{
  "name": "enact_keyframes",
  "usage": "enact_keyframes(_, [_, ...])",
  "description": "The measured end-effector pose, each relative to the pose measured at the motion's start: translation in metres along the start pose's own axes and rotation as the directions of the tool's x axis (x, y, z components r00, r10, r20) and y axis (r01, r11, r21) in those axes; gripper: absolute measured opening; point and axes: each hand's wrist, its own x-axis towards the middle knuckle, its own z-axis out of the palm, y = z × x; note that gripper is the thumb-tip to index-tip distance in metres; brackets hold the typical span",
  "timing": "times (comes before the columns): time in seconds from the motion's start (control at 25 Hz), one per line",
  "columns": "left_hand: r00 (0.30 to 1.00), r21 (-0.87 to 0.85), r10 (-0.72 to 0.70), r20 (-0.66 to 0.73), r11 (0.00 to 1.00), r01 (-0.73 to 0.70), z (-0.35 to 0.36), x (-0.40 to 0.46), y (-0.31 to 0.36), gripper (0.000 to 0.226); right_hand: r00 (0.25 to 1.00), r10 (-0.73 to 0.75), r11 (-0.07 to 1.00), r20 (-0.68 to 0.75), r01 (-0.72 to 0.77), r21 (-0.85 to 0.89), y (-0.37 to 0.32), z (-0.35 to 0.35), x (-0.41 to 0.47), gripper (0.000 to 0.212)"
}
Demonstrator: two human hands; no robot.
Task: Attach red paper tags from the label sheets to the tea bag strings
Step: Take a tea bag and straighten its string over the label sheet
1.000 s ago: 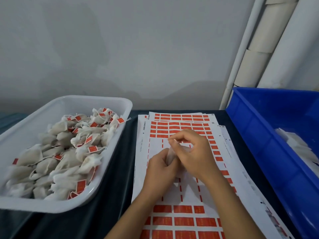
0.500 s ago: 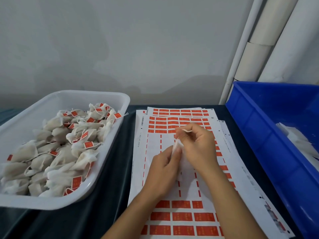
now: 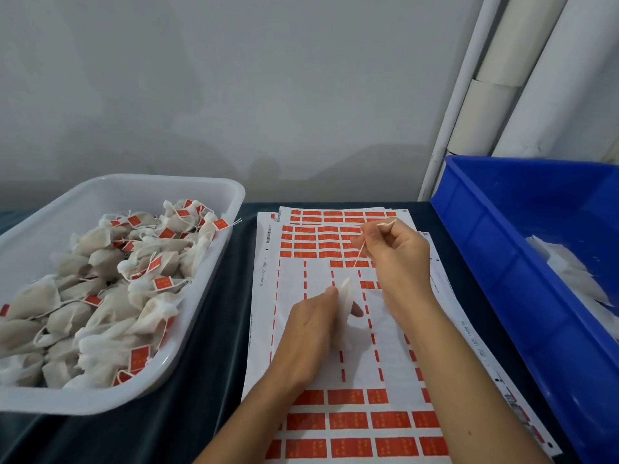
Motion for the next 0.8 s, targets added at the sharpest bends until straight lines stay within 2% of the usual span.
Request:
enact_keyframes(0.08, [0.998,-0.022,-0.051,0.047,0.998,0.052,-0.006,0.002,-0.001,0.061,0.997,0.002,1.000,0.074,-0.004,0.030,0.006,-0.005,-0.001,0.016])
enact_keyframes(0.2, [0.995,-0.159,-0.065,0.071,0.984,0.075,-0.012,0.004,0.004,0.044,0.992,0.066,0.997,0.110,-0.071,0.039,0.016,-0.012,-0.005,0.016])
enact_keyframes(0.4, [0.998,-0.294,-0.066,0.001,0.954,0.063,-0.017,0.006,0.002,0.040,0.995,0.093,0.996,-0.034,-0.092,0.019,0.029,-0.021,-0.019,0.012])
enact_keyframes(0.52, [0.995,-0.347,-0.104,0.012,0.932,0.101,-0.016,0.008,0.001,0.037,0.996,0.038,0.996,-0.077,-0.045,-0.083,0.030,-0.030,-0.028,0.007])
enact_keyframes(0.56, [0.994,-0.348,-0.110,0.020,0.931,0.110,-0.016,0.008,0.000,0.036,0.999,-0.006,0.991,-0.053,-0.002,-0.136,0.030,-0.032,-0.033,0.004])
enact_keyframes(0.64, [0.993,-0.326,-0.113,0.043,0.938,0.121,-0.014,0.007,-0.001,0.038,0.991,-0.092,0.968,0.101,0.112,-0.223,0.030,-0.030,-0.043,0.016])
enact_keyframes(0.72, [0.993,-0.316,-0.090,0.072,0.943,0.108,-0.014,0.007,-0.001,0.041,0.942,-0.069,0.964,0.328,0.147,-0.220,0.028,-0.024,-0.049,0.031])
enact_keyframes(0.8, [0.993,-0.326,-0.069,0.097,0.940,0.097,-0.016,0.009,-0.001,0.040,0.883,-0.016,0.977,0.470,0.114,-0.180,0.025,-0.019,-0.048,0.037])
